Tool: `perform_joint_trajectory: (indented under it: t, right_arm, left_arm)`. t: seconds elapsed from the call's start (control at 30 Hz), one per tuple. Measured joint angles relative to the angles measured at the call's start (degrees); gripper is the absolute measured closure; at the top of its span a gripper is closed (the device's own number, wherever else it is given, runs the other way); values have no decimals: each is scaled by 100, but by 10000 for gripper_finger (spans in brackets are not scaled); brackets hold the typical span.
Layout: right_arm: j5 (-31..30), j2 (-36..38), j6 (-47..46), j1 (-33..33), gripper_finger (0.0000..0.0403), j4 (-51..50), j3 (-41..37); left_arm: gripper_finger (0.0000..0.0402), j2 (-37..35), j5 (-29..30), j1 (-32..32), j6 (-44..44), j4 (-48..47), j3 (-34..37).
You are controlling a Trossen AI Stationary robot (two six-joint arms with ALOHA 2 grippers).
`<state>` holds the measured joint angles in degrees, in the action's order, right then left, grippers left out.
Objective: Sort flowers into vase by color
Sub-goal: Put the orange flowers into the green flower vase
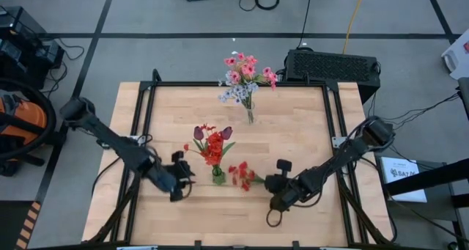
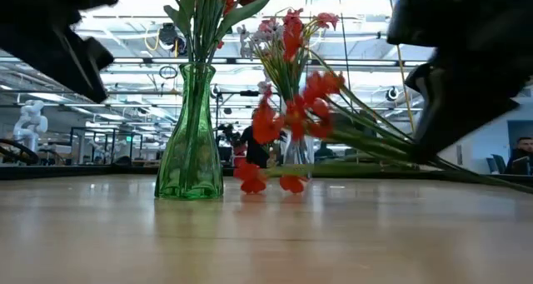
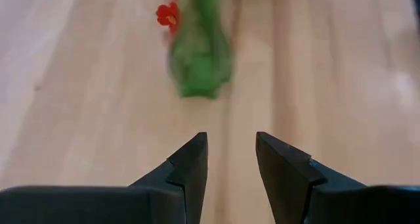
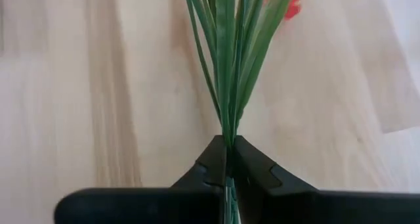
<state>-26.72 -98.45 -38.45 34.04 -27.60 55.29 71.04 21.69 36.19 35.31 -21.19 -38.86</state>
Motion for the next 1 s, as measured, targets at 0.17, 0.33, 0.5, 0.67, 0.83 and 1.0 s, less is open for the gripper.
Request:
perform_joint_trajectory:
  t: [0.17,0.33,0.5,0.67,0.83,1.0]
  right_arm:
    - [-181,236,-623,-141,397,-25,2]
    - [-165,636,-1869,-92,397,-531,5]
    - [-331,1092,-3215,249,397,-1007,5]
    - [-1443,1409,-4127,750,397,-989,5]
    - [-3190,1521,-3896,1211,397,-332,5]
    - [-5023,1521,-2319,1414,397,1162,5]
  left_arm:
    - [265,-794,-898,-835,-1215,1146,1018]
    - [265,-1149,-1880,-1692,-2012,1344,1560]
    - [265,-1517,-2291,-2361,-2809,1994,1938]
    - [265,-2001,-2888,-3009,-2941,3244,2715]
    - [265,-2475,-3396,-3316,-2670,3575,3120]
    - [265,-2899,-3221,-3472,-2616,3675,3153]
